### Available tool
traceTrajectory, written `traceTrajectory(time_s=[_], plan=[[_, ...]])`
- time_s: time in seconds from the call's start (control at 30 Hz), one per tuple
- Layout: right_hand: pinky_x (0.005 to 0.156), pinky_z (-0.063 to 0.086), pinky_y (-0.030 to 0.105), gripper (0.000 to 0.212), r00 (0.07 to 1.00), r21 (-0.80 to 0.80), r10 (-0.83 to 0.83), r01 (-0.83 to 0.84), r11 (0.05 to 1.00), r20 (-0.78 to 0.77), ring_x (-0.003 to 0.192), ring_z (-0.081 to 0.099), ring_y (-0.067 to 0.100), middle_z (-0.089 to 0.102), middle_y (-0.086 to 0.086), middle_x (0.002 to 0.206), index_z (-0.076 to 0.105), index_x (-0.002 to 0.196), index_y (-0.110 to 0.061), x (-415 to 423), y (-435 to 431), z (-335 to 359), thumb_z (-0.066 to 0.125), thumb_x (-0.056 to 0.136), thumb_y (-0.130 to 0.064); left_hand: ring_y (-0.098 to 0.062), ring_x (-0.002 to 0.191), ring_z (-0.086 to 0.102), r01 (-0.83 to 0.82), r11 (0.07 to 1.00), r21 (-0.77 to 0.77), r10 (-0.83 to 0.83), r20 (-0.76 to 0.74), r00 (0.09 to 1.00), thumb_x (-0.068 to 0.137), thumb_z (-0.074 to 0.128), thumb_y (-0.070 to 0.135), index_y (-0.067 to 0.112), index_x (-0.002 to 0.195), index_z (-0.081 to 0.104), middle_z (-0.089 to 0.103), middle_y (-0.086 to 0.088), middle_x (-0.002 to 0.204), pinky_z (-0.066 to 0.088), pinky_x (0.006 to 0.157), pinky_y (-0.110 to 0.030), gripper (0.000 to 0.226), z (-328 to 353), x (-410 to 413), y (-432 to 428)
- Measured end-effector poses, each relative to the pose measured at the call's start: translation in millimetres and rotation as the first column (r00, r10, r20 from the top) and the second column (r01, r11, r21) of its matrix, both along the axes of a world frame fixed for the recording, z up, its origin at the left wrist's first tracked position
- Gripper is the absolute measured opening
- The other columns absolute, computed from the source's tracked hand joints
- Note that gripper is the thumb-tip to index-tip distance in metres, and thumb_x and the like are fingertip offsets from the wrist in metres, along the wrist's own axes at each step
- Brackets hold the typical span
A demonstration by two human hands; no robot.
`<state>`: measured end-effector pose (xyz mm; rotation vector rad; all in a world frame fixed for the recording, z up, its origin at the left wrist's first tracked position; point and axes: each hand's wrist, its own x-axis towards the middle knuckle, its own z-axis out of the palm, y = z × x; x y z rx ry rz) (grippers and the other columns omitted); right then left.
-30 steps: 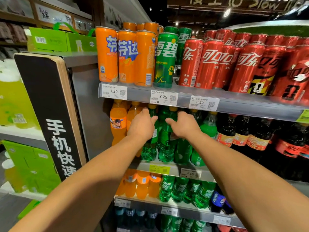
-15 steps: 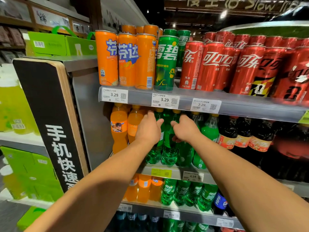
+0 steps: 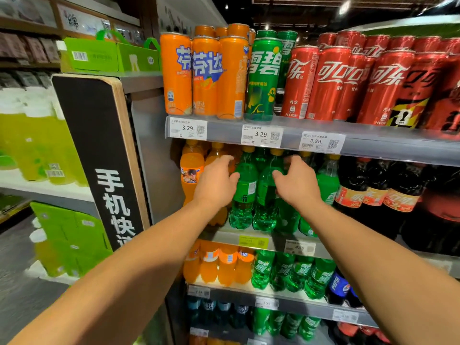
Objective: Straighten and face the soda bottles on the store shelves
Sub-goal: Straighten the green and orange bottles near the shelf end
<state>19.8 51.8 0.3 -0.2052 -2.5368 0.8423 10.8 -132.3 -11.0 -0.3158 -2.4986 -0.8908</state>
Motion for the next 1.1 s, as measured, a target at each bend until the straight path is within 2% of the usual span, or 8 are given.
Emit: traceTrajectory(time_s=[0.13,0.23,0.63,0.77,0.87,0.93,1.0,1.1], plan=[[0.075,0.047,0.033,0.004,0.99,-0.011,0.013,-0.014,1.0,-0.139,0.085,0.06,0.025,0.067,0.004,0.094,0.058,0.091,-0.02,15,-19,-4,0.057,0.088,-0.021,-0.02,0.107,0.058,-0.076,0.992,0.104,0.086,-0.088,0.992,0.09,0.061,0.022,0.019,0.12,0.061,0.064,-0.001,0.116,0.047,0.093,-0.037,0.03,-4,10,-35],[0.067,0.042,0.029,0.011,0.994,0.048,0.107,-0.105,0.993,-0.023,0.081,0.063,0.027,0.068,0.002,0.083,0.06,0.08,-0.024,15,-41,-9,0.053,0.089,-0.026,-0.022,0.102,0.06,-0.129,0.99,0.058,0.13,-0.002,0.992,0.088,0.063,0.025,0.021,0.117,0.061,0.063,-0.002,0.113,0.049,0.091,-0.039,0.029,-10,9,-56],[0.073,0.041,0.027,0.026,0.956,0.084,0.259,-0.272,0.959,0.139,0.086,0.059,0.021,0.062,-0.003,0.092,0.06,0.118,-0.019,10,-64,-20,0.06,0.093,-0.025,-0.029,0.121,0.053,0.011,1.0,0.0,-0.011,0.247,0.969,0.09,0.064,0.031,0.029,0.146,0.031,0.053,-0.006,0.136,0.045,0.099,-0.044,0.065,-39,7,-58],[0.069,0.04,0.026,0.017,0.945,0.084,0.285,-0.301,0.95,0.157,0.08,0.06,0.017,0.067,-0.005,0.094,0.065,0.108,-0.023,18,-60,-39,0.056,0.094,-0.023,-0.021,0.108,0.059,-0.047,0.997,0.065,0.038,0.133,0.99,0.091,0.059,0.028,0.028,0.14,0.042,0.059,0.002,0.125,0.048,0.092,-0.037,0.051,-55,12,-55],[0.069,0.047,0.03,0.014,0.896,0.106,0.387,-0.415,0.903,0.216,0.077,0.061,0.017,0.069,-0.006,0.084,0.065,0.086,-0.027,32,-69,-91,0.055,0.09,-0.019,-0.015,0.085,0.061,-0.03,0.989,0.147,0.041,-0.068,0.997,0.09,0.053,0.019,0.025,0.114,0.062,0.066,0.005,0.104,0.046,0.078,-0.029,0.026,-103,28,-46],[0.067,0.049,0.034,0.012,0.848,0.153,0.409,-0.478,0.865,0.336,0.072,0.061,0.022,0.068,-0.001,0.077,0.062,0.077,-0.026,41,-75,-147,0.057,0.086,-0.02,-0.019,0.077,0.062,-0.004,0.998,0.058,0.009,-0.086,0.996,0.088,0.052,0.02,0.023,0.096,0.066,0.068,0.001,0.089,0.045,0.069,-0.03,0.017,-151,39,-39],[0.065,0.052,0.038,0.011,0.834,0.129,0.383,-0.464,0.877,0.398,0.07,0.063,0.027,0.067,0.004,0.074,0.064,0.077,-0.021,49,-73,-201,0.056,0.083,-0.022,-0.023,0.081,0.063,0.051,0.999,-0.017,-0.049,0.079,0.996,0.088,0.053,0.025,0.022,0.098,0.067,0.068,-0.002,0.09,0.051,0.069,-0.035,0.017,-200,45,-33],[0.079,0.052,0.039,0.018,0.854,0.032,0.261,-0.307,0.951,0.451,0.095,0.065,0.032,0.07,0.009,0.101,0.068,0.102,-0.021,49,-57,-255,0.06,0.086,-0.019,-0.027,0.115,0.054,0.16,0.958,-0.237,-0.107,0.223,0.969,0.083,0.051,0.028,0.024,0.128,0.057,0.058,-0.003,0.126,0.045,0.095,-0.042,0.045,-254,45,-24]])
